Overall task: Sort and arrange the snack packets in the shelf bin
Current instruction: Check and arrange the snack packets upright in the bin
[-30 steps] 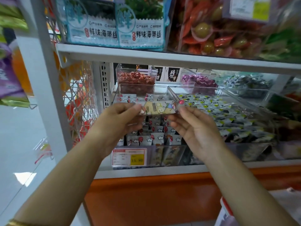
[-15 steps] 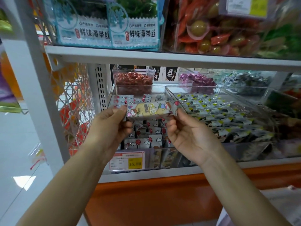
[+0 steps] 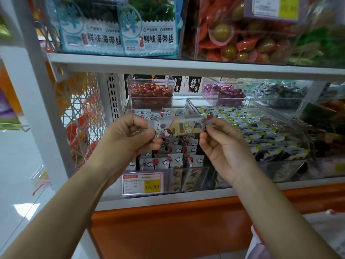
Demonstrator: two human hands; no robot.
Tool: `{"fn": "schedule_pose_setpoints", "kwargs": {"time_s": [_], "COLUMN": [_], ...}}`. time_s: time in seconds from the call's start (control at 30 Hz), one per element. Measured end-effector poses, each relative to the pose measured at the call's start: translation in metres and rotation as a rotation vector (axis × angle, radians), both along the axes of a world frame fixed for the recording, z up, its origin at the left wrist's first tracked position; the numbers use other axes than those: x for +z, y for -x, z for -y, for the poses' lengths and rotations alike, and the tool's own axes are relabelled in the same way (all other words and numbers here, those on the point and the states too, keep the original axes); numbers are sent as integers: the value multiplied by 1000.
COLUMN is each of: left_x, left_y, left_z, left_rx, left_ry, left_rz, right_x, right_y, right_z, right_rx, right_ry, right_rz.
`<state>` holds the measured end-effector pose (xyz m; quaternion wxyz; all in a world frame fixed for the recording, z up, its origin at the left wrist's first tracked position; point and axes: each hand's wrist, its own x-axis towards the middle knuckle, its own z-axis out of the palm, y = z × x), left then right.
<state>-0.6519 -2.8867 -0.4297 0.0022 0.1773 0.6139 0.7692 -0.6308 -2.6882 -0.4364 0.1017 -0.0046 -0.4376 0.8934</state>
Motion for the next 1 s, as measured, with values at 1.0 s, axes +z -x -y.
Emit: {"fn": "schedule_pose_setpoints", "kwargs": {"time_s": [1.0], "left_x": [2], "left_y": [-9], "left_z": [-3], "left_rx": [130], "left_ry": [398], "left_rz": [-285], "right_x": [-9], "right_y": [-3], "right_z": [0], "right_rx": [-309], "right_ry": [-1109], "right_rz": [-362]}}
